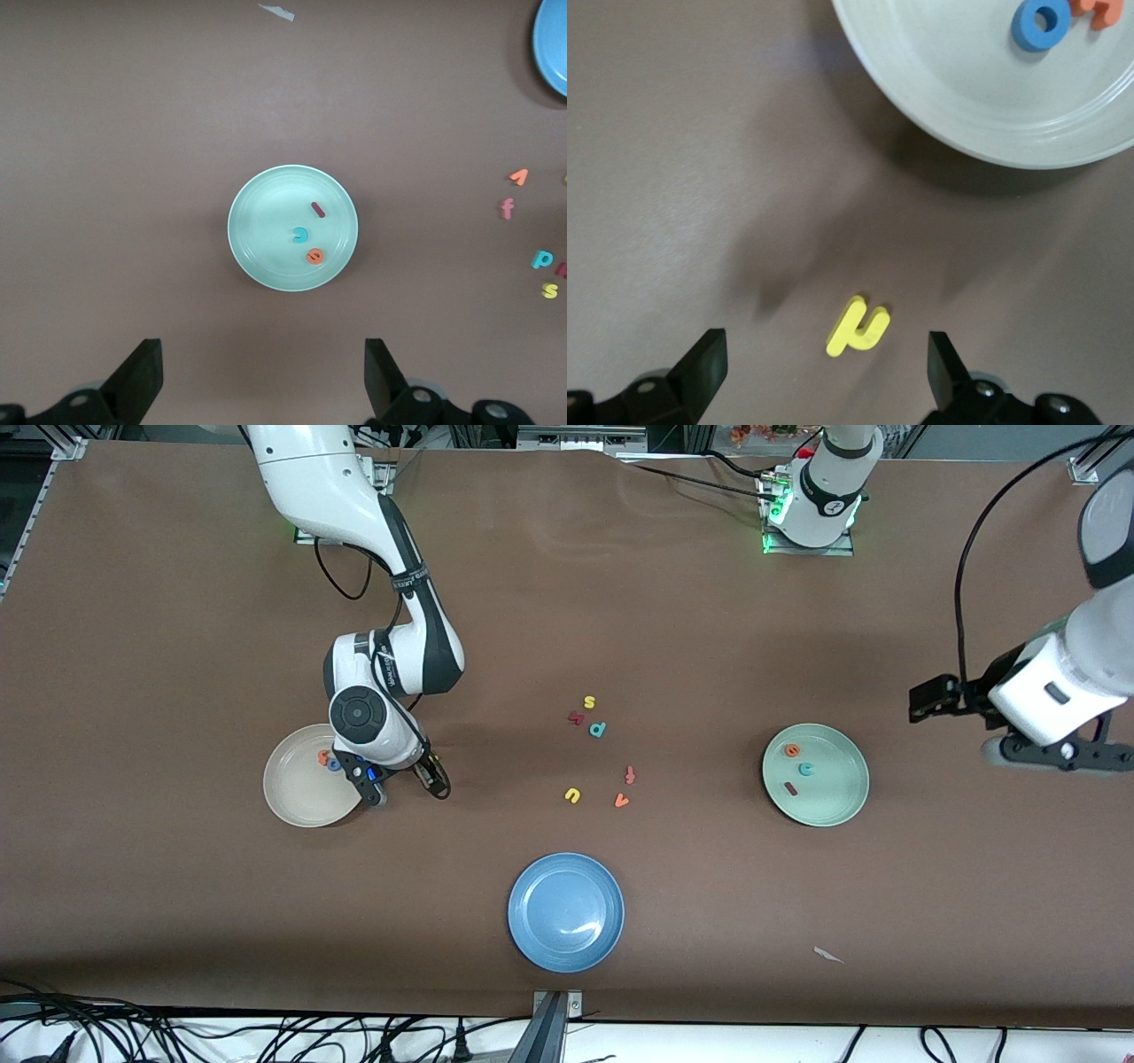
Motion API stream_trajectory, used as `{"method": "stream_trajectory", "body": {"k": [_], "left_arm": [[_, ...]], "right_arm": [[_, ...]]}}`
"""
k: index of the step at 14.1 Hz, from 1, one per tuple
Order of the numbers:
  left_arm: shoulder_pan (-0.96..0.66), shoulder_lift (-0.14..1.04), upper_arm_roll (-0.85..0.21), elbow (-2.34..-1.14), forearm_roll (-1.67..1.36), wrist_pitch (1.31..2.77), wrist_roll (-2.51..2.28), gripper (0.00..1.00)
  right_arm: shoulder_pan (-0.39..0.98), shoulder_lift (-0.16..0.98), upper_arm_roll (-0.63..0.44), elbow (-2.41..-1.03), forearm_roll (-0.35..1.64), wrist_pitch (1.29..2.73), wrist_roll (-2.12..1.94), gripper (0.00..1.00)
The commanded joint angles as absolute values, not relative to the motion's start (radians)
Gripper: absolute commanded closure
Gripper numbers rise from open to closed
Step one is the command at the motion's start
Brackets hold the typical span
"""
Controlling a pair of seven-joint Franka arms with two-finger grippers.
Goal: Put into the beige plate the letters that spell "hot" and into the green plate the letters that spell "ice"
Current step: 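Return the left gripper to rest while the right gripper reaches the yellow u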
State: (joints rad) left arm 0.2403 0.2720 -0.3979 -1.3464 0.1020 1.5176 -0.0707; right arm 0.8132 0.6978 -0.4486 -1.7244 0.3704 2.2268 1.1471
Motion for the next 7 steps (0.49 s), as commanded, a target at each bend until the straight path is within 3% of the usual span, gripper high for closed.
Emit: {"method": "stream_trajectory", "body": {"k": [1, 3, 6, 7], "left_arm": [[0.024, 0.164, -0.159, -1.443, 0.051, 1.519, -0.044, 0.00], [-0.037, 0.124, -0.106, -1.480, 0.043, 1.519, -0.043, 0.00], [-0.089, -0.068, -0.052, -1.748, 0.031, 1.674, -0.043, 0.00], [-0.092, -0.087, -0.051, -1.773, 0.029, 1.683, -0.044, 0.00]], "right_arm": [[0.827, 0.658, -0.454, -1.804, 0.380, 2.302, 1.161, 0.00], [0.836, 0.655, -0.454, -1.828, 0.383, 2.341, 1.163, 0.00], [0.845, 0.653, -0.453, -1.854, 0.388, 2.396, 1.167, 0.01], [0.857, 0.655, -0.453, -1.861, 0.387, 2.411, 1.186, 0.01]]}}
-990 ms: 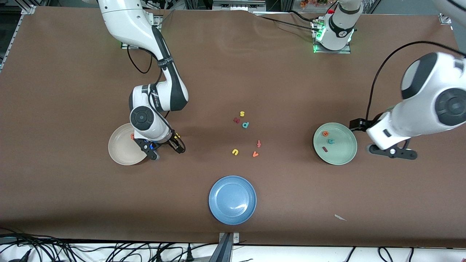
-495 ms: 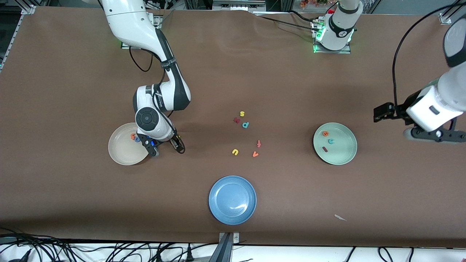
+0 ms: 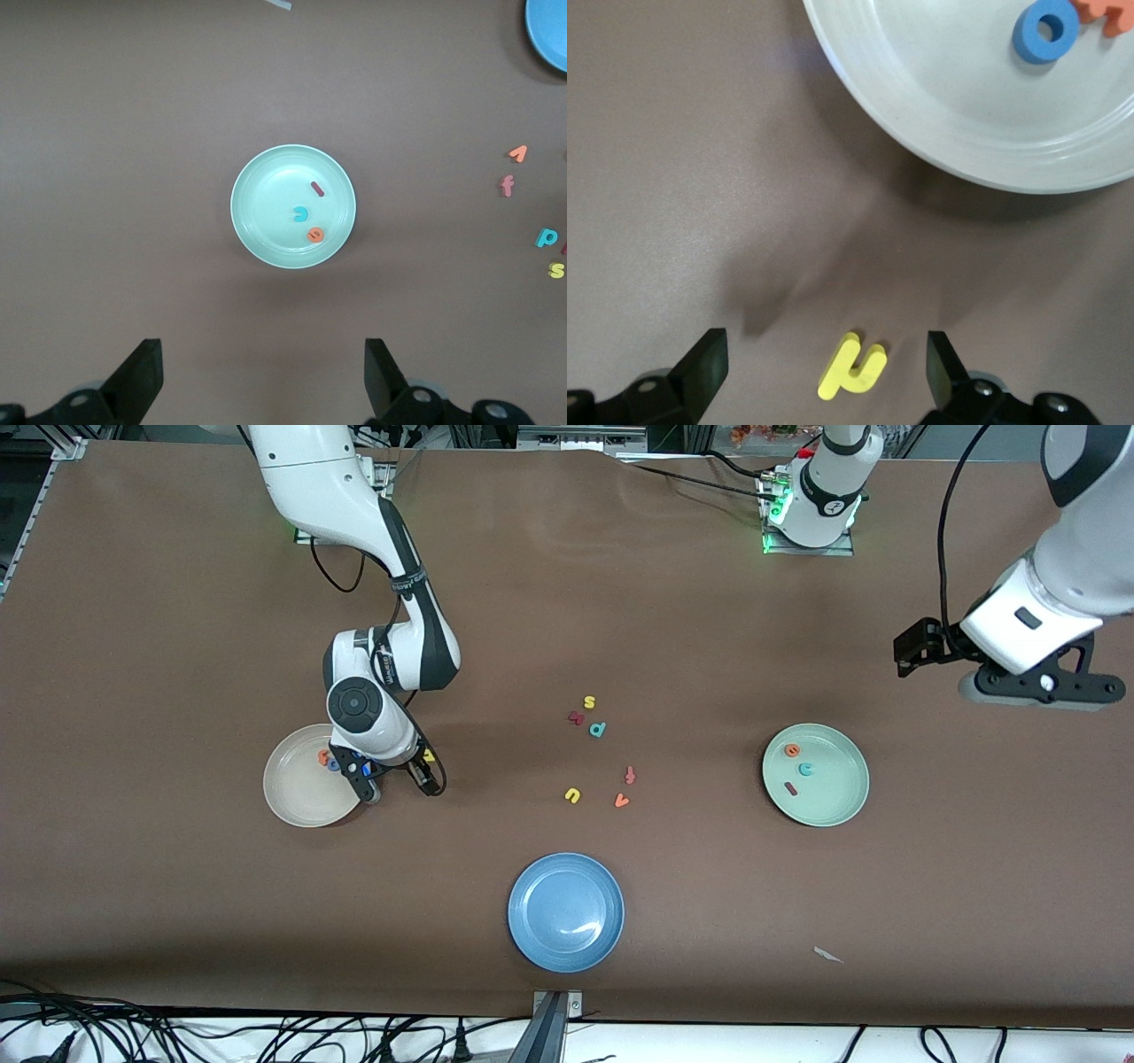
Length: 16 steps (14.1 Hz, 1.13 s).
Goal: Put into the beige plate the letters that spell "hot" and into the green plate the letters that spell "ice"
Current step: 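Return the left gripper to rest while the right gripper reaches the yellow u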
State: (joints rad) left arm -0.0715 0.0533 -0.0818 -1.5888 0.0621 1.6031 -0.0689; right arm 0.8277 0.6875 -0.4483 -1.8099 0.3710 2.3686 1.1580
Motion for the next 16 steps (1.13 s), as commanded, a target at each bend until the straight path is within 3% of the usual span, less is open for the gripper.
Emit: {"method": "stream_trajectory", "body": {"k": [1, 6, 9, 13, 16], "left_arm": [[-0.094, -0.086, -0.051, -1.770, 0.028, 1.678, -0.044, 0.00], [-0.143, -0.048, -0.009, -1.710, -0.046, 1.674, -0.046, 0.00], [-0.086, -0.034, -0.017, -1.674, -0.049, 1.677, -0.043, 0.00], [-0.075, 0.037, -0.058, -1.565, -0.032, 1.574, -0.052, 0.00], [-0.066, 0.037, -0.060, -1.575, -0.031, 1.566, -0.057, 0.00]], "right_arm": [[0.862, 0.655, -0.453, -1.867, 0.388, 2.413, 1.190, 0.01], [0.879, 0.624, -0.453, -1.942, 0.388, 2.494, 1.190, 0.01], [0.881, 0.611, -0.453, -1.963, 0.387, 2.522, 1.189, 0.05], [0.881, 0.603, -0.449, -1.991, 0.387, 2.563, 1.180, 0.09], [0.887, 0.604, -0.449, -1.994, 0.387, 2.572, 1.180, 0.09]]}}
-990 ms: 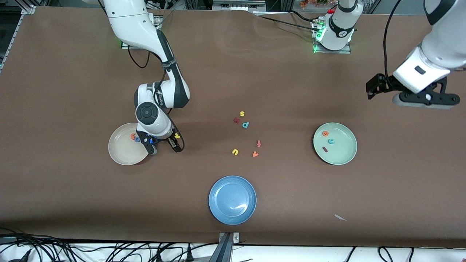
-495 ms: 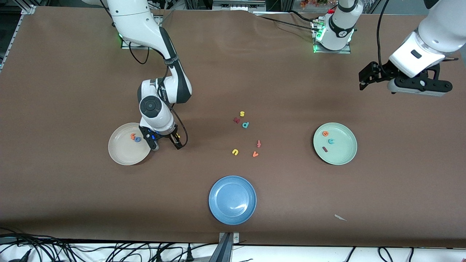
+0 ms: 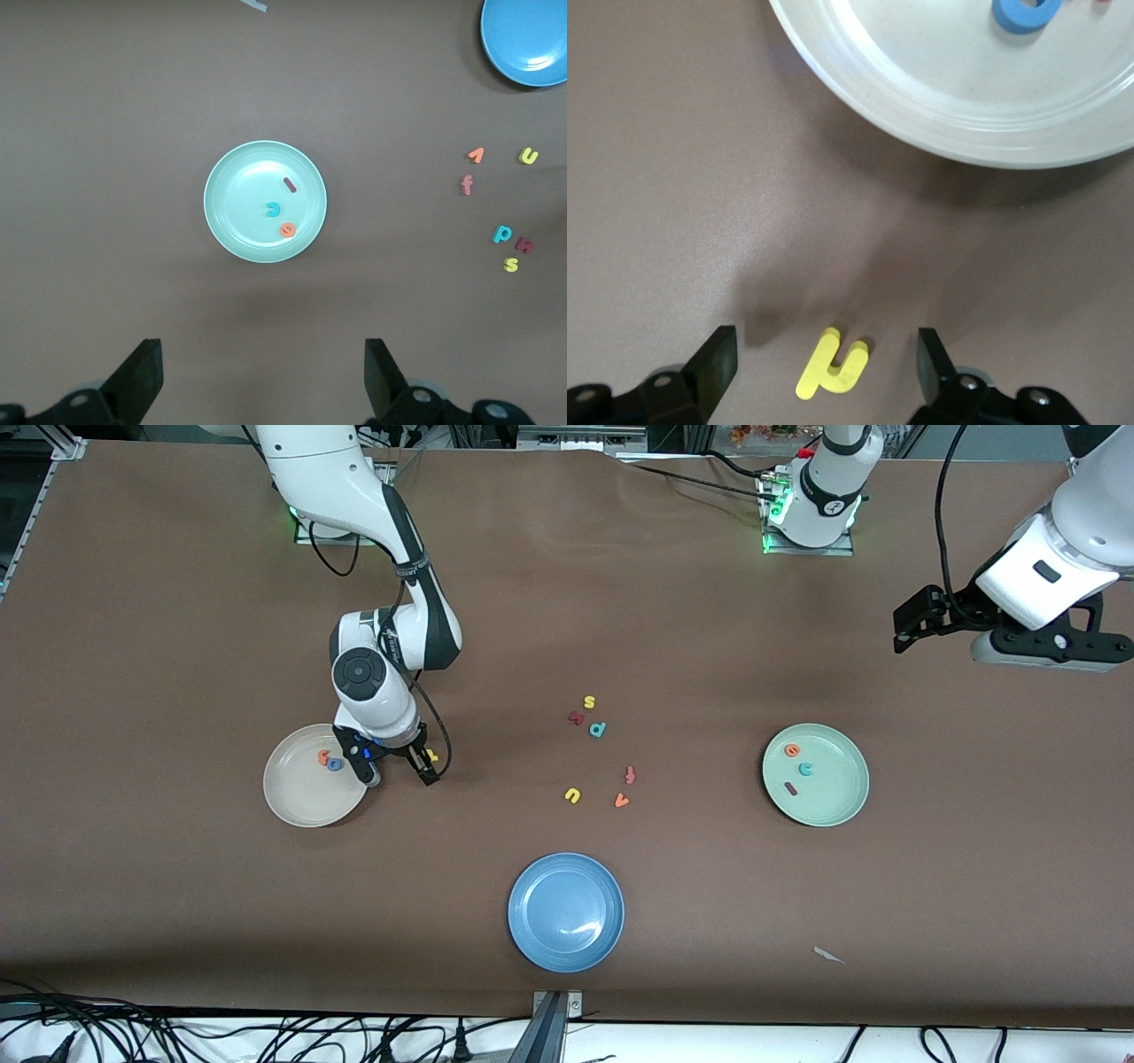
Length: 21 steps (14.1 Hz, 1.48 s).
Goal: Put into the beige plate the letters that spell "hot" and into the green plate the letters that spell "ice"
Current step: 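Grasp the yellow u with the right gripper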
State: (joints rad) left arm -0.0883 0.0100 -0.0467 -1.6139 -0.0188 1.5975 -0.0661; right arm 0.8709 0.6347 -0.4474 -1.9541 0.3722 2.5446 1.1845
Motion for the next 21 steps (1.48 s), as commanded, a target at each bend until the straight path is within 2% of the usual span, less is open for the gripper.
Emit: {"method": "stream_trajectory", "body": {"k": [1, 7, 10, 11, 16, 21], "left_arm": [[-0.061, 0.040, -0.060, -1.581, -0.019, 1.566, -0.055, 0.00], [-0.064, 0.040, -0.063, -1.575, 0.020, 1.575, -0.045, 0.00], [-0.063, 0.040, -0.063, -1.572, 0.015, 1.583, -0.060, 0.00], [-0.063, 0.040, -0.063, -1.572, 0.015, 1.594, -0.058, 0.00], [-0.064, 0.034, -0.064, -1.577, 0.017, 1.592, -0.044, 0.00], [-0.066, 0.034, -0.063, -1.575, 0.018, 1.585, -0.040, 0.00]], "right_arm": [[0.887, 0.604, -0.445, -1.999, 0.387, 2.577, 1.180, 0.09], [0.887, 0.606, -0.437, -2.011, 0.387, 2.600, 1.178, 0.13], [0.888, 0.610, -0.437, -2.013, 0.385, 2.608, 1.175, 0.25], [0.888, 0.611, -0.433, -2.013, 0.385, 2.608, 1.170, 0.33], [0.887, 0.611, -0.428, -2.011, 0.385, 2.608, 1.161, 0.41], [0.887, 0.611, -0.426, -2.011, 0.384, 2.606, 1.140, 0.56]]}}
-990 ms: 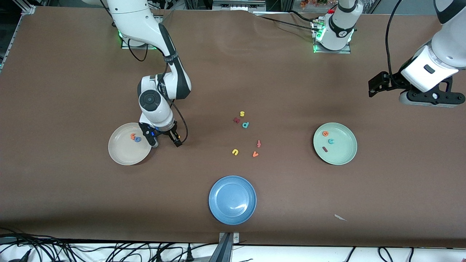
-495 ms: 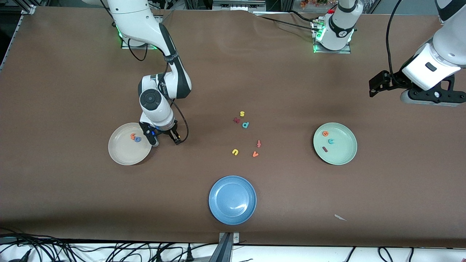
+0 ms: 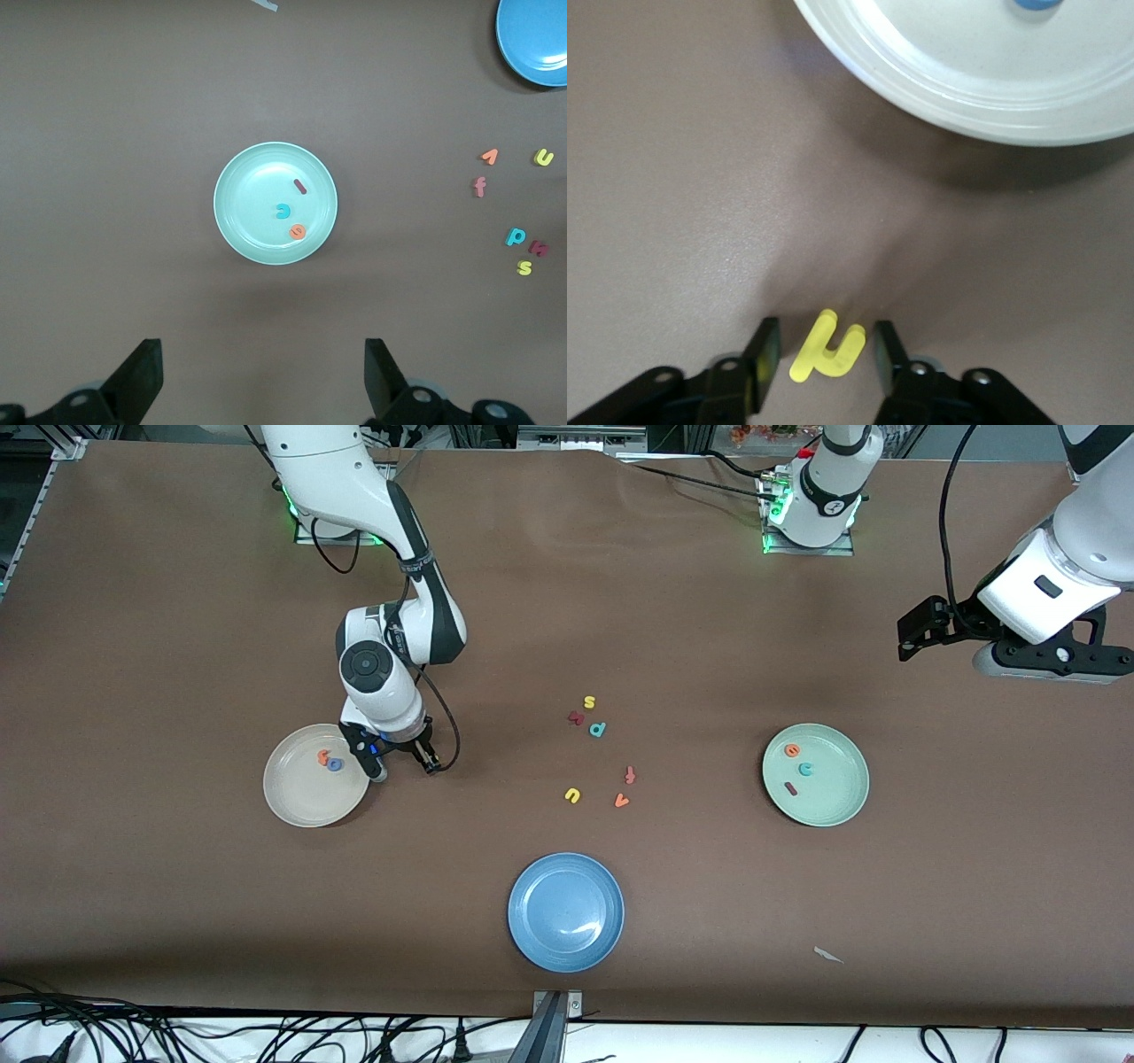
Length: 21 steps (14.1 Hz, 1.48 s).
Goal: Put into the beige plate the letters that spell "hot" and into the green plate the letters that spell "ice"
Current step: 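Grasp the yellow u with the right gripper, then carry the yellow u onto the beige plate and open the right gripper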
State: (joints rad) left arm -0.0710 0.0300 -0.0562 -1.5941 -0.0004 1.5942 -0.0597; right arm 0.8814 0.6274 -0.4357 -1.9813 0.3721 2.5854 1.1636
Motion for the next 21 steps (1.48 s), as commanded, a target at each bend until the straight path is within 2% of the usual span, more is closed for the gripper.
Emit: {"method": "stream_trajectory", "body": {"k": [1, 9, 13, 17, 21], "left_arm": [[-0.064, 0.034, -0.064, -1.575, 0.018, 1.585, -0.040, 0.00], [-0.071, 0.034, -0.064, -1.574, 0.020, 1.582, -0.041, 0.00], [-0.072, 0.034, -0.075, -1.572, 0.023, 1.583, -0.043, 0.00], [-0.071, 0.035, -0.075, -1.571, 0.023, 1.586, -0.043, 0.00], [-0.069, 0.034, -0.075, -1.571, 0.023, 1.586, -0.041, 0.00]], "right_arm": [[0.887, 0.612, -0.426, -2.013, 0.383, 2.605, 1.129, 0.58], [0.887, 0.612, -0.426, -2.008, 0.383, 2.599, 1.079, 0.83], [0.887, 0.604, -0.431, -1.993, 0.385, 2.567, 1.004, 0.91], [0.885, 0.574, -0.497, -1.951, 0.387, 2.427, 0.805, 0.94], [0.885, 0.520, -0.655, -1.944, 0.387, 2.232, 0.382, 0.94]]}}
